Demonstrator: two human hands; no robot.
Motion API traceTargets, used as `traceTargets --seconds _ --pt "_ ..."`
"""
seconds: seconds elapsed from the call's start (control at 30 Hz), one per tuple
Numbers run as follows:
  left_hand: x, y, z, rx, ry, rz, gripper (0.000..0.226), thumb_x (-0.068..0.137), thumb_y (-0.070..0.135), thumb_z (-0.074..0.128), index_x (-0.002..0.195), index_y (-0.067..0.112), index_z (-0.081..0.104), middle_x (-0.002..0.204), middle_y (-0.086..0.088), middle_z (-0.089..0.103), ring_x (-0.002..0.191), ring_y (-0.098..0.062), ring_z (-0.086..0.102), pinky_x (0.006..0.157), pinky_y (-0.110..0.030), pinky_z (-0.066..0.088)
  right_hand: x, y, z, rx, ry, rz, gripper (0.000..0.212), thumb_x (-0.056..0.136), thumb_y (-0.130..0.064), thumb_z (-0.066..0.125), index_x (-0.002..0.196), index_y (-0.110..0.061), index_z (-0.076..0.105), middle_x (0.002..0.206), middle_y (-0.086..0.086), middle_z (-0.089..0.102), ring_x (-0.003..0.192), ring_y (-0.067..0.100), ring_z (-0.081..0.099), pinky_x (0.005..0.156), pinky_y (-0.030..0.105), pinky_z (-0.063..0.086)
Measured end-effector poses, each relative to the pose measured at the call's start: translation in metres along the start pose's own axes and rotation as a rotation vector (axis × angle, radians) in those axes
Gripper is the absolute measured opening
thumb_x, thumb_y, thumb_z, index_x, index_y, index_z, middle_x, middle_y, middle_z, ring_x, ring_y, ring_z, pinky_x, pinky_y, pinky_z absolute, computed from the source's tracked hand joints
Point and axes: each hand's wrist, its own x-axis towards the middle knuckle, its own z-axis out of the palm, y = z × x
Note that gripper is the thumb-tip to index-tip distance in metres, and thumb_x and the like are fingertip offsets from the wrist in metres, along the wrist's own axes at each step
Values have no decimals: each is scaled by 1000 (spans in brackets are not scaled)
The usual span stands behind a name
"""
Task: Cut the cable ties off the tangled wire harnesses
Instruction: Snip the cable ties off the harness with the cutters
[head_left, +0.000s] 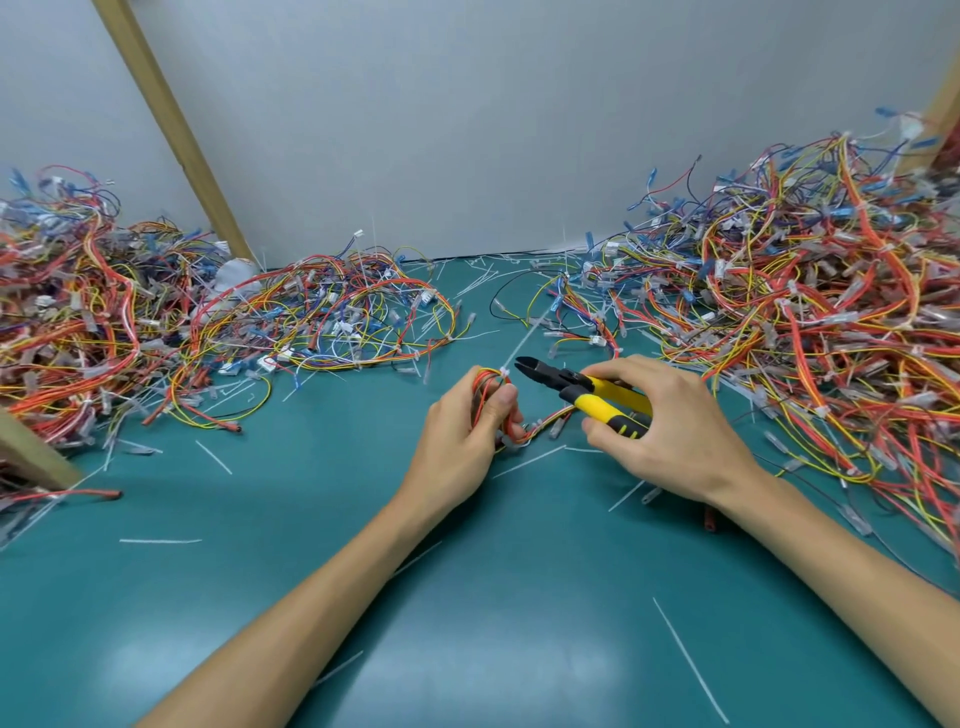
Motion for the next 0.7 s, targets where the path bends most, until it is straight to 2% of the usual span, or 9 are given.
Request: traceTargets --seconds 0.13,0.3,0.43,0.57,0.7 --pt "-2 2 1 56 -19 60 24 103 19 47 81 9 52 66 7 63 65 -11 63 61 -15 41 0 -4 3 14 16 -35 42 71 -46 64 109 -30 67 94 -18 62 91 7 56 83 30 46" --pt "-3 5 2 88 -52 90 22 102 18 47 81 13 50 66 15 61 64 -8 62 63 -17 43 -1 -4 4 49 5 -24 35 71 -51 63 101 -33 68 88 -17 66 86 10 61 78 30 49" --pt "-5 5 0 102 -46 93 23 102 18 48 79 16 49 65 14 61 64 -8 62 64 -19 44 0 -2 4 177 -104 -6 26 77 -54 64 91 -32 70 71 -17 66 67 5 60 62 14 43" --pt "-5 7 0 108 -45 78 24 102 20 48 80 12 52 64 12 62 62 -4 60 63 -17 43 2 -2 -1 295 -220 28 28 87 -58 54 89 -35 70 72 -10 69 60 11 66 57 18 46" --pt "-4 9 0 104 -49 40 24 102 19 48 79 12 50 64 9 61 62 -7 60 68 -29 49 4 -3 -3 326 -302 70 42 91 -57 47 83 -23 71 73 -4 70 60 13 66 51 19 48"
